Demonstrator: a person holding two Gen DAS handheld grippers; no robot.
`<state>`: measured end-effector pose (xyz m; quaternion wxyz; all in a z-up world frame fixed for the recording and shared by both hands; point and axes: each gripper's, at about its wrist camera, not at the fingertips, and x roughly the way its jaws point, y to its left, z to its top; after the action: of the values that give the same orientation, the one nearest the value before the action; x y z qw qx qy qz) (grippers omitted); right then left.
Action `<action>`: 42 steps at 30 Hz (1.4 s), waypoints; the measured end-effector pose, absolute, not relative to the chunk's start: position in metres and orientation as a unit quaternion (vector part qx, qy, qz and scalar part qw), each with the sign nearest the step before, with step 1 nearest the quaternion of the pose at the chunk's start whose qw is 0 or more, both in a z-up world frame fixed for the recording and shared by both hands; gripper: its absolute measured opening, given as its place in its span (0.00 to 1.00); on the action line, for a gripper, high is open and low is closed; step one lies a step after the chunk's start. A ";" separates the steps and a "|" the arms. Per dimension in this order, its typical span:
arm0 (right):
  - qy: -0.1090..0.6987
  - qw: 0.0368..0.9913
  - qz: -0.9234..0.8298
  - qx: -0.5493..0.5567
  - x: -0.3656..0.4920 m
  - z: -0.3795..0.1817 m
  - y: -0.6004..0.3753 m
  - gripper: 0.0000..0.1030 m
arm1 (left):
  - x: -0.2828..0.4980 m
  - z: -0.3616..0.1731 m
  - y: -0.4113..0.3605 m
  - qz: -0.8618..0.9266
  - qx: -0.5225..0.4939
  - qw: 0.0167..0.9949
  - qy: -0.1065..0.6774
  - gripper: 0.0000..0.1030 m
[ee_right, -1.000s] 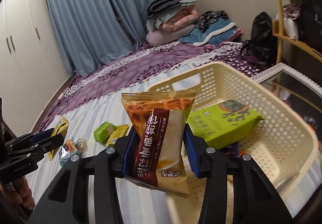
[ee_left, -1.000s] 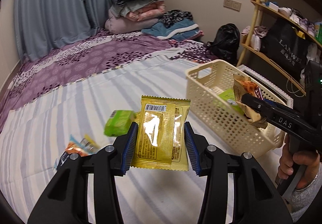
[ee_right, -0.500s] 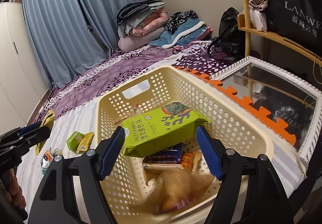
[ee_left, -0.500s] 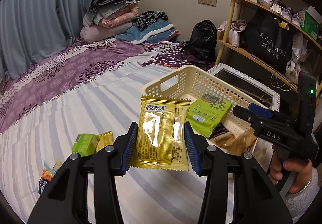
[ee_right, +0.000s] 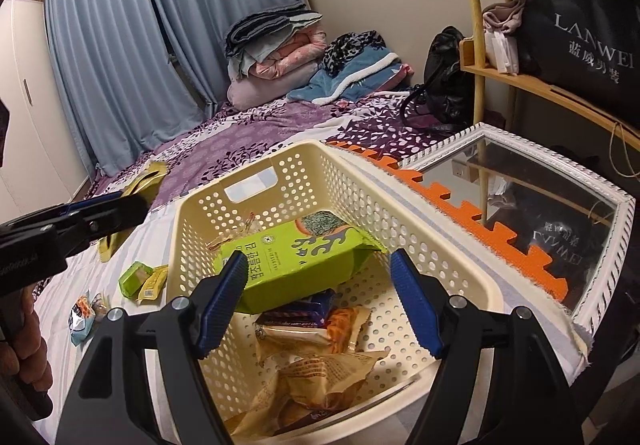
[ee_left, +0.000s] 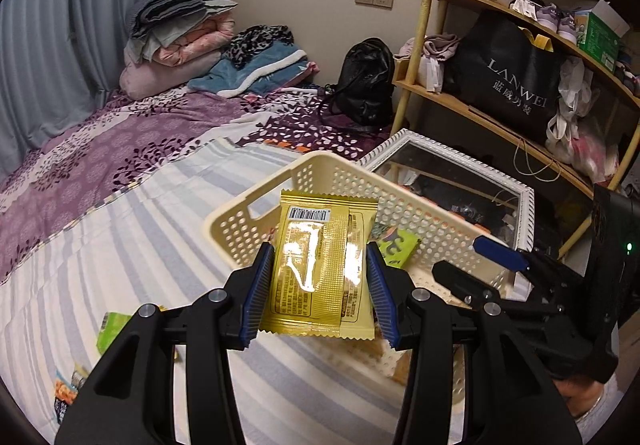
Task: Organize snacks
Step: 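Carry the sachet and pastry pouch over the basket and open both tools, then withdraw both open tools from the basket toward the remaining snacks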
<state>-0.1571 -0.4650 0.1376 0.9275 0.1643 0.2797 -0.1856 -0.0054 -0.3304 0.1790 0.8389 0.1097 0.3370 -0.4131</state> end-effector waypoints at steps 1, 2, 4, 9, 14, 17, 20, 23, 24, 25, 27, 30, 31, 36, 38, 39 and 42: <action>0.280 0.927 -0.186 0.165 -0.157 0.137 -0.466 0.71 | -0.004 0.179 -0.335 -0.416 0.107 0.838 0.338 0.52; 0.280 0.927 -0.187 0.167 -0.158 0.137 -0.467 0.71 | -0.003 0.179 -0.338 -0.418 0.103 0.836 0.340 0.60; 0.280 0.926 -0.188 0.168 -0.159 0.137 -0.468 0.71 | -0.001 0.179 -0.340 -0.416 0.092 0.840 0.336 0.88; 0.282 0.925 -0.191 0.171 -0.159 0.135 -0.471 0.71 | 0.001 0.178 -0.338 -0.409 0.086 0.842 0.340 0.88; 0.284 0.925 -0.187 0.168 -0.156 0.135 -0.467 0.71 | 0.005 0.175 -0.331 -0.395 0.087 0.846 0.348 0.88; 0.284 0.926 -0.186 0.164 -0.154 0.137 -0.464 0.71 | 0.008 0.175 -0.327 -0.386 0.082 0.848 0.353 0.90; 0.285 0.926 -0.186 0.161 -0.153 0.139 -0.462 0.71 | 0.011 0.175 -0.321 -0.374 0.081 0.854 0.352 0.94; 0.285 0.927 -0.186 0.158 -0.153 0.140 -0.459 0.73 | 0.013 0.175 -0.317 -0.367 0.080 0.856 0.355 0.94; 0.284 0.927 -0.185 0.157 -0.153 0.140 -0.457 0.73 | 0.014 0.175 -0.315 -0.365 0.080 0.857 0.356 0.94; 0.284 0.928 -0.184 0.156 -0.152 0.141 -0.456 0.73 | 0.015 0.175 -0.313 -0.362 0.078 0.858 0.357 0.94; 0.285 0.929 -0.182 0.152 -0.151 0.142 -0.454 0.73 | 0.016 0.174 -0.308 -0.357 0.076 0.859 0.358 0.94; 0.286 0.930 -0.178 0.147 -0.149 0.144 -0.449 0.73 | 0.018 0.173 -0.300 -0.351 0.070 0.861 0.361 0.94; 0.286 0.930 -0.177 0.146 -0.148 0.145 -0.447 0.73 | 0.018 0.173 -0.298 -0.349 0.069 0.862 0.361 0.94; 0.287 0.933 -0.169 0.139 -0.143 0.149 -0.437 0.73 | 0.021 0.173 -0.286 -0.341 0.063 0.865 0.362 0.94; 0.287 0.934 -0.166 0.137 -0.141 0.150 -0.434 0.73 | 0.022 0.172 -0.280 -0.338 0.060 0.866 0.363 0.94; 0.287 0.934 -0.164 0.135 -0.140 0.151 -0.431 0.73 | 0.023 0.172 -0.277 -0.337 0.059 0.867 0.363 0.94; 0.285 0.936 -0.157 0.131 -0.137 0.154 -0.425 0.73 | 0.025 0.171 -0.268 -0.330 0.053 0.869 0.364 0.94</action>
<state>-0.1372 -0.4247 0.1540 0.9364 0.1310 0.2851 -0.1573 0.0250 -0.2677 0.1711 0.8693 0.0531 0.3640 -0.3303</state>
